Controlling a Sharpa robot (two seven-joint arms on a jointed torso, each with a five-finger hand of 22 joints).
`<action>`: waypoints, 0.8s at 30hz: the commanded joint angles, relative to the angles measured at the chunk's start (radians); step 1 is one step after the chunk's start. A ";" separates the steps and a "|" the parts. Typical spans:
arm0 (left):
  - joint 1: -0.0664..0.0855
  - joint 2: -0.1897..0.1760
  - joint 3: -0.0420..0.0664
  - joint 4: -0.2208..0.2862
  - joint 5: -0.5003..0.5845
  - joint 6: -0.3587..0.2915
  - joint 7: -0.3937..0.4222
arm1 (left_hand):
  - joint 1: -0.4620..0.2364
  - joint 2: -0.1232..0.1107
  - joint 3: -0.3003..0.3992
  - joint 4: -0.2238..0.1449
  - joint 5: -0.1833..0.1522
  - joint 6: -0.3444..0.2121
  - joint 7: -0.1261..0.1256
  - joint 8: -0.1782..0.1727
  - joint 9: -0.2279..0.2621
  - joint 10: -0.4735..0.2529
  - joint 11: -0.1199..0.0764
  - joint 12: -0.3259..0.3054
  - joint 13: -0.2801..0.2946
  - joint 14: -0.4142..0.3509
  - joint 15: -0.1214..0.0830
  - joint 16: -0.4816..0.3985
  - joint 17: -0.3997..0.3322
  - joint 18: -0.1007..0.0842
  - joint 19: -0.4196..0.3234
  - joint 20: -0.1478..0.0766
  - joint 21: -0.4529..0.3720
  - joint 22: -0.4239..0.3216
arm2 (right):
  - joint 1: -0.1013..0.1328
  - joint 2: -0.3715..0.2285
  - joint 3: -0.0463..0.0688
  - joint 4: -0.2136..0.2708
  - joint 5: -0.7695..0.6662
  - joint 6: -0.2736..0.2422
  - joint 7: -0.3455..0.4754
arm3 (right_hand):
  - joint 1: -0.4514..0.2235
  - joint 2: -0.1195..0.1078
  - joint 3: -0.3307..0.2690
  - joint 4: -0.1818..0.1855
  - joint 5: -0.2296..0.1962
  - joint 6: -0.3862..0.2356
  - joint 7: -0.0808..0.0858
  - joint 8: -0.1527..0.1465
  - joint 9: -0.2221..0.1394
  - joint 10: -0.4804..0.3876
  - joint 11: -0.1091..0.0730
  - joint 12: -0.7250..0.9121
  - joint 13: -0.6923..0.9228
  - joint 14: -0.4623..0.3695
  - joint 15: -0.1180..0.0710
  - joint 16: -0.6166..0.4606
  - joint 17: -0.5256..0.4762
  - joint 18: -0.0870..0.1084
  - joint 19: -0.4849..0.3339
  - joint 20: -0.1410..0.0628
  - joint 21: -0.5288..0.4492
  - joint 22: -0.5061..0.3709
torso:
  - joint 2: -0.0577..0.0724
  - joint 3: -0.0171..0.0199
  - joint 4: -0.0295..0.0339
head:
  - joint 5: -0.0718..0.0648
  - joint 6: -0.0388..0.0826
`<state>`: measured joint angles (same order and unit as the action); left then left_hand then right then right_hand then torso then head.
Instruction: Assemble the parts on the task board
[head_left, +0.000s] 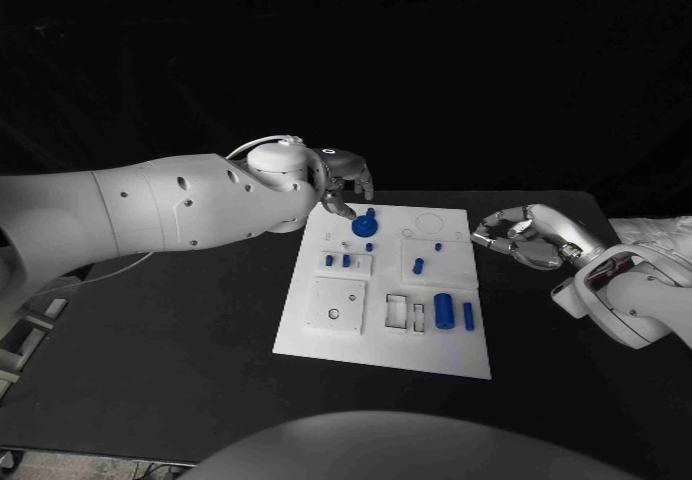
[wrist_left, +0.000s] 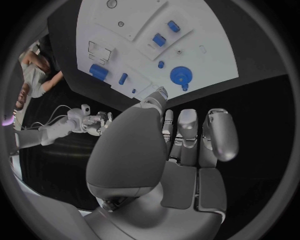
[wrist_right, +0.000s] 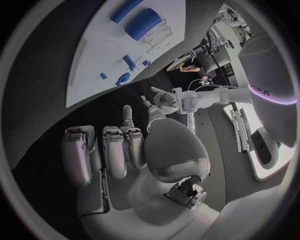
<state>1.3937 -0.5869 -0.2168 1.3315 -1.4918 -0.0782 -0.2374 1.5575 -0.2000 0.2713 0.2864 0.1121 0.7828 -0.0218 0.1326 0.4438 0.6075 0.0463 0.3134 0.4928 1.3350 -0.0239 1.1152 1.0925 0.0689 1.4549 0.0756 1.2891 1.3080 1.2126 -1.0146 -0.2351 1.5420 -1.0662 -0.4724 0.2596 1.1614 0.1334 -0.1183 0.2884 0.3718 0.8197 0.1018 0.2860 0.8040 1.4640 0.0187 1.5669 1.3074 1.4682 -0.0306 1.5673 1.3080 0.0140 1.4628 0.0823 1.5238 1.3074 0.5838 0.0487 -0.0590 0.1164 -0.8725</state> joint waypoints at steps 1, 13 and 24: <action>-0.019 0.027 -0.001 -0.034 -0.182 -0.015 0.176 | 0.005 0.003 0.009 -0.004 0.017 0.048 0.003 -0.014 -0.044 0.048 -0.009 -0.012 -0.080 0.032 -0.002 0.032 -0.007 -0.017 0.023 -0.005 0.041 0.193 | 0.000 -0.005 0.000 0.008 0.003 -0.015 0.026 | 0.010 -0.001 -0.005 -0.003 0.005 -0.003 -0.004 0.001 0.002 0.107 0.002 0.004 0.263 0.103 0.002 0.003 0.263 0.001 0.066 0.004 0.002 0.244 | 0.003 -0.0006 -0.0012 | -0.004 0.000; -0.074 0.118 -0.001 -0.129 -0.300 -0.044 0.204 | -0.016 -0.004 0.015 -0.015 0.020 0.164 0.023 -0.019 -0.129 0.222 -0.043 -0.006 -0.240 0.079 -0.043 0.108 -0.021 -0.034 0.066 -0.039 0.128 0.217 | 0.002 -0.008 0.000 0.014 0.011 -0.019 0.030 | 0.028 -0.008 -0.005 -0.006 0.007 -0.005 -0.005 0.002 0.004 0.107 0.000 0.004 0.263 0.103 0.001 0.003 0.263 0.001 0.065 0.002 0.001 0.243 | 0.001 -0.0008 -0.0021 | -0.004 0.000; -0.115 0.157 0.000 -0.180 -0.319 -0.030 0.189 | -0.025 -0.016 0.034 -0.021 0.036 0.195 0.040 -0.014 -0.146 0.296 -0.047 0.002 -0.271 0.069 -0.048 0.104 -0.063 -0.039 0.072 -0.044 0.151 0.224 | 0.002 -0.006 0.000 0.011 0.013 -0.011 0.026 | 0.029 -0.007 -0.006 -0.004 0.006 -0.004 -0.005 0.003 0.004 0.107 0.000 0.004 0.263 0.103 0.001 0.003 0.263 0.001 0.065 0.002 0.000 0.243 | 0.003 -0.0013 -0.0009 | -0.006 0.000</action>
<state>1.2807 -0.4346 -0.2178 1.1553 -1.7812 -0.1075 -0.0519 1.5429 -0.2145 0.2985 0.2675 0.1433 0.9707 0.0175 0.1155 0.2988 0.8944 -0.0021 0.3101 0.2235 1.4083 -0.0733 1.2236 1.0327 0.0390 1.4686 0.0387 1.4355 1.3078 1.2144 -1.0205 -0.2351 1.5531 -1.0538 -0.4873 0.2769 1.1797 0.1256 -0.1224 0.2843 0.3717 0.8197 0.1018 0.2860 0.8066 1.4640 0.0187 1.5669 1.3074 1.4682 -0.0306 1.5673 1.3078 0.0140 1.4628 0.0823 1.5238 1.3081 0.5854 0.0474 -0.0610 0.1095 -0.8725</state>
